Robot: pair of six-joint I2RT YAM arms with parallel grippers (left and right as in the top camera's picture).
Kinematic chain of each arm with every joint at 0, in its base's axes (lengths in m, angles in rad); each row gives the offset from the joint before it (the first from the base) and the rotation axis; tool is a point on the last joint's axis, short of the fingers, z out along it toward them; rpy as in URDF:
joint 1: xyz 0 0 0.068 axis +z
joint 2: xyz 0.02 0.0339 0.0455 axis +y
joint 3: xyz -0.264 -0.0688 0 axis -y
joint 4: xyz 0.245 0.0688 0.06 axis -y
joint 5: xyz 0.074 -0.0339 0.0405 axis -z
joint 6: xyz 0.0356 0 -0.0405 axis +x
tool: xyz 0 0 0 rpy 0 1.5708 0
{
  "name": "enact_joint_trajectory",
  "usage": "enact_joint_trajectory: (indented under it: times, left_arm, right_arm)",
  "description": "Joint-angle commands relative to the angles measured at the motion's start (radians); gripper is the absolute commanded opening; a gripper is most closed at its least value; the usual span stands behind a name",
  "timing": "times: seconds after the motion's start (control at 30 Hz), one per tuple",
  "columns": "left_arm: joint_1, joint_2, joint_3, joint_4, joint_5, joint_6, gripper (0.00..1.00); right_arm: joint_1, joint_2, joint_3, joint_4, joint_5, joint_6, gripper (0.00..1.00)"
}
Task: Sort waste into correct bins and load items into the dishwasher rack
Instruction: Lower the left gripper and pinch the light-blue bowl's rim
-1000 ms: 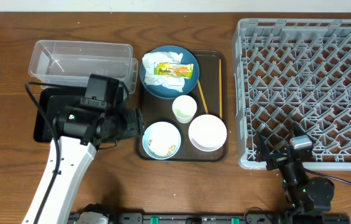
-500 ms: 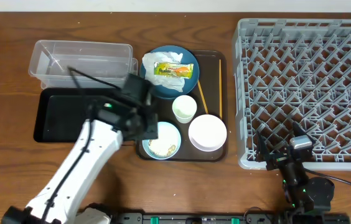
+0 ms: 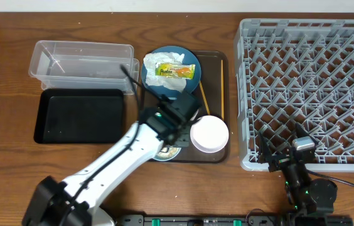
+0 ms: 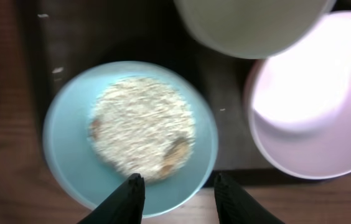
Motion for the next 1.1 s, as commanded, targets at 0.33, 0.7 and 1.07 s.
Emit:
enact_joint_trajectory:
  times: [0.33,0.7,1.07]
  left_arm:
    - [-0.054,0.093,-0.007,-0.001,-0.129,-0.142,0.40]
    - [-0.054,0.077,0.010,-0.150,-0.128,0.007,0.40]
    - [-0.054,0.079,-0.019,-0.026,-0.156,0.116,0.40]
  right_arm:
    - [0.011,-0.002,-0.001,-0.003,-0.004,-0.004,0.99]
    - [0.011,-0.002,-0.001,-0.003,-0.004,-0.004,0.99]
    - [0.011,-0.002,-0.001,-0.003,-0.004,-0.004,0.99]
